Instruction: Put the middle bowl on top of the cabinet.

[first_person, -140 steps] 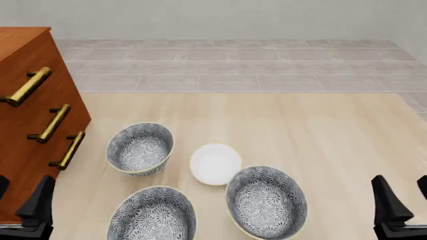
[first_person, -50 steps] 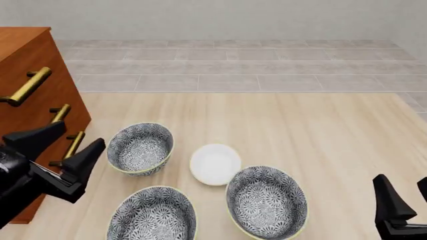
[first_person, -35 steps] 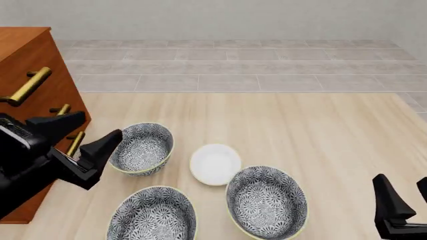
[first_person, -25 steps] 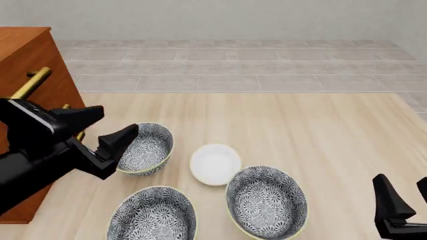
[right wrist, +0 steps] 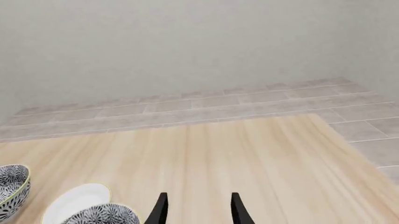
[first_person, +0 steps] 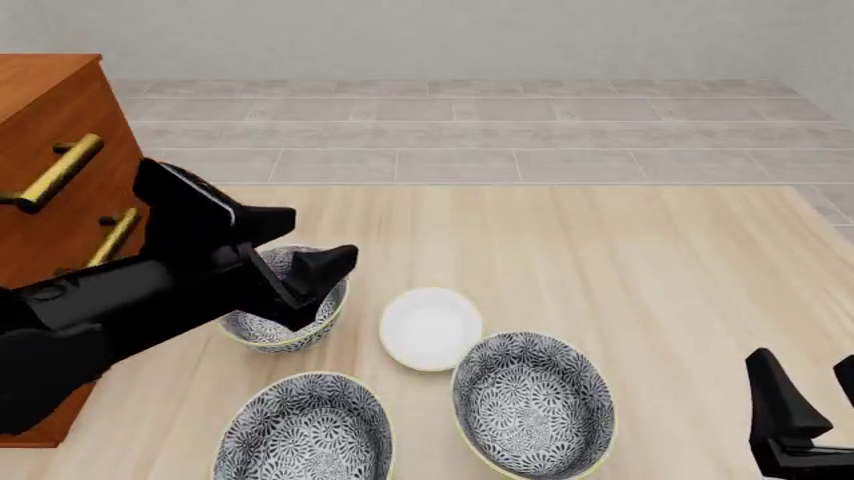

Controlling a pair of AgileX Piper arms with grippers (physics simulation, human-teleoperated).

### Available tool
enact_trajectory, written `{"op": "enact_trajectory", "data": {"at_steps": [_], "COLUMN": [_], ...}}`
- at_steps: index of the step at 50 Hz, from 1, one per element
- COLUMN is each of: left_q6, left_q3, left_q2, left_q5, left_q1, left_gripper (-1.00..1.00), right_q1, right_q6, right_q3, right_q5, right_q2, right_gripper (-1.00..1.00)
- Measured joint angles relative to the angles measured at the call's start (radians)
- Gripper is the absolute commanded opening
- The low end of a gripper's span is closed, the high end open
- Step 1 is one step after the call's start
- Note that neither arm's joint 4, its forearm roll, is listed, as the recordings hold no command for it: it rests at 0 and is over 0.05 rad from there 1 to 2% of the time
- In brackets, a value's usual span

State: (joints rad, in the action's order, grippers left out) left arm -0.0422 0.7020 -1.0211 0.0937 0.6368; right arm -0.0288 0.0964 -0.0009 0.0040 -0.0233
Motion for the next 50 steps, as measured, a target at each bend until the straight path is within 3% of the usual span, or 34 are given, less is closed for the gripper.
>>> {"op": "enact_trajectory", "data": {"at_steps": [21,50], "left_q6": [0.049,0.062], "left_q3": [0.109,0.215], "left_q2": [-0.183,-0.343], "left_q5": [0.023,0.02], "left_q1": [0.052,0.113], "left_gripper": [1.0,1.0], "right_q1": [0.001,-0.004], "right_q6": [0.002,0.015], "right_q3": [0.0,0.0], "right_q5": [0.012,0.015], "right_q2": [0.012,0.017], "right_gripper": [1.0,1.0]}}
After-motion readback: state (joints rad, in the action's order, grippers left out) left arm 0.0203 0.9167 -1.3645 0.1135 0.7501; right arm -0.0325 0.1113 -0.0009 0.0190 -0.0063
